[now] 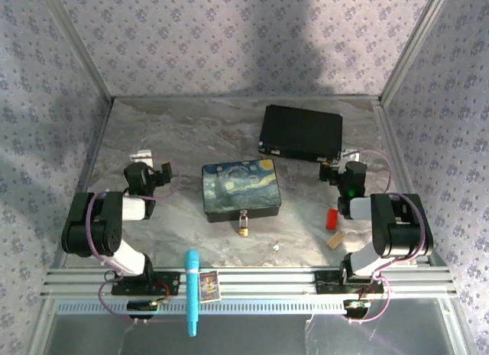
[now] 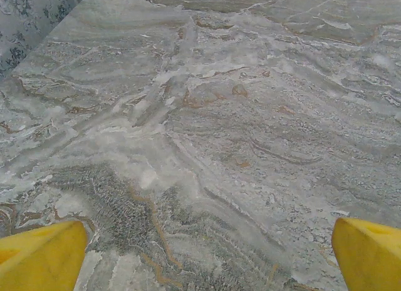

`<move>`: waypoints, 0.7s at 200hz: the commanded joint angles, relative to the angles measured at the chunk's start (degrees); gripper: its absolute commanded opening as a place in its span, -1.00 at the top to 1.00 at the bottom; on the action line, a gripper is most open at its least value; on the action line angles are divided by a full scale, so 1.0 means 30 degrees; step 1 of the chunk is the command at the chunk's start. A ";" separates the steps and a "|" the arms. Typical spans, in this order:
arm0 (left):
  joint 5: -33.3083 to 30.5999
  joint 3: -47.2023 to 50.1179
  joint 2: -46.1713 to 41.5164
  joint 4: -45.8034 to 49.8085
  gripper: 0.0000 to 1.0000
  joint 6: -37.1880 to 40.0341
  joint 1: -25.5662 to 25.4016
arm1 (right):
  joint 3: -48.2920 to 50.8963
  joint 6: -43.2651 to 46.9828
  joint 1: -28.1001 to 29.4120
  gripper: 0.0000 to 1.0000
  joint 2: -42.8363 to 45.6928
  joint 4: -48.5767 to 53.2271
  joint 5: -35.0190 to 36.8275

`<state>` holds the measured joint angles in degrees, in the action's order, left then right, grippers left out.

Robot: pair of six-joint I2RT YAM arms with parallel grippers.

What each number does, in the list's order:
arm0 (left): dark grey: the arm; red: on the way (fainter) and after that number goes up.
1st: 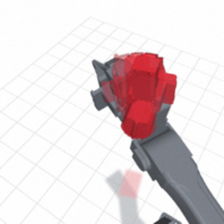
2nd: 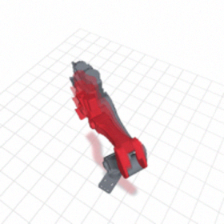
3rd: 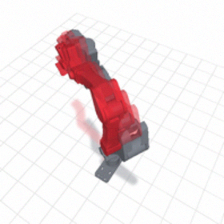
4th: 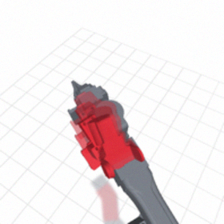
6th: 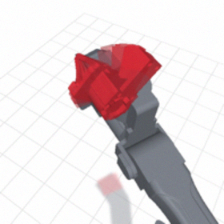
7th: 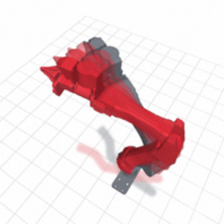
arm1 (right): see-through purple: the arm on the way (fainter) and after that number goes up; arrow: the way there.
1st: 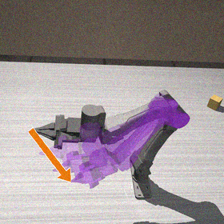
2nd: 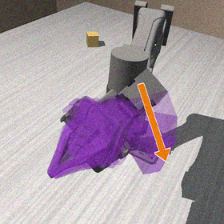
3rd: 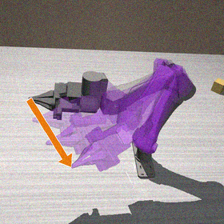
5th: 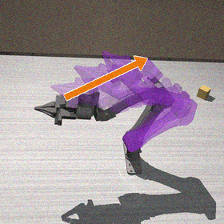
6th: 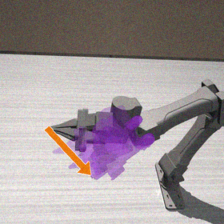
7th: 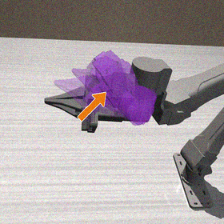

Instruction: Unlock a padlock with a key

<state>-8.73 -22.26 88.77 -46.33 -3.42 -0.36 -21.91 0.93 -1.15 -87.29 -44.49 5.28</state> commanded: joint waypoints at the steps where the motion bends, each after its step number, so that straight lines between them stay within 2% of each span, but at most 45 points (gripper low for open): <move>1: 0.0300 -0.0314 -0.0292 -0.0408 -1.00 0.0286 0.0142 | -0.0344 0.0176 -0.0083 -0.99 0.0091 -0.0191 -0.0392; 140: 0.0277 -0.0316 -0.0291 -0.0407 -1.00 0.0285 0.0131 | -0.0369 0.0174 -0.0108 -0.98 0.0076 -0.0166 -0.0526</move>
<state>-8.73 -22.26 88.77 -46.33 -3.40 -0.36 -21.91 0.93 -1.15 -87.29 -44.49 4.19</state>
